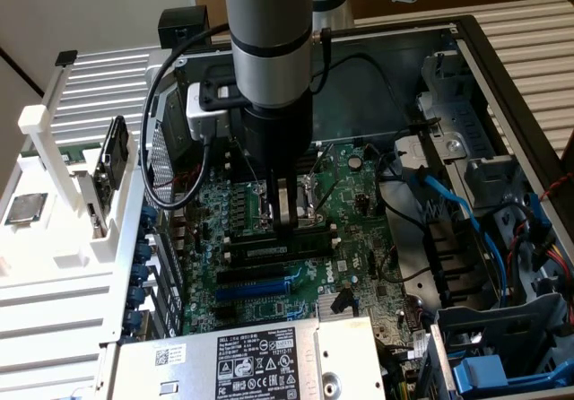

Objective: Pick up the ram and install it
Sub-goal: 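Press down the ram until it locks into place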

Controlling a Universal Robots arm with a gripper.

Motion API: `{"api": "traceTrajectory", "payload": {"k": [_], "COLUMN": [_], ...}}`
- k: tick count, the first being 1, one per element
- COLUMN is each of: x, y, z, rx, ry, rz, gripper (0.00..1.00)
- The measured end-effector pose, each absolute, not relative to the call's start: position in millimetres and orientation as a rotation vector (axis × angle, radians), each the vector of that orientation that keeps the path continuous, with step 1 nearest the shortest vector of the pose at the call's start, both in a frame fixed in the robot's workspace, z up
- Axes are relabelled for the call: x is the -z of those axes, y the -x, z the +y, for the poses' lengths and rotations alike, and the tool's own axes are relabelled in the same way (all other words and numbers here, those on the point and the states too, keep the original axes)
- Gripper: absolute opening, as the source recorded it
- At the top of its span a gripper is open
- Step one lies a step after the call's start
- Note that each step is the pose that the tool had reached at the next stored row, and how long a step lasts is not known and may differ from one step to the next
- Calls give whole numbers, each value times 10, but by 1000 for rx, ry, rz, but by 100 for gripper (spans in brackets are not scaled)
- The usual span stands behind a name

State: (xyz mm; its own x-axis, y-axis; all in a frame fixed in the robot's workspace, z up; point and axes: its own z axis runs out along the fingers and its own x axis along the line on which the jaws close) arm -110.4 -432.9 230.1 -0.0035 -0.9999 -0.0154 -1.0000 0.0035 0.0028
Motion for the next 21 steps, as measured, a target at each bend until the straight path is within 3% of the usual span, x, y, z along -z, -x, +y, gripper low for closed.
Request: {"api": "traceTrajectory", "payload": {"k": [21], "x": [-2263], "y": [1104], "z": [-4334], "rx": [-20], "ry": [2213], "rz": [2218], "gripper": [10]}}
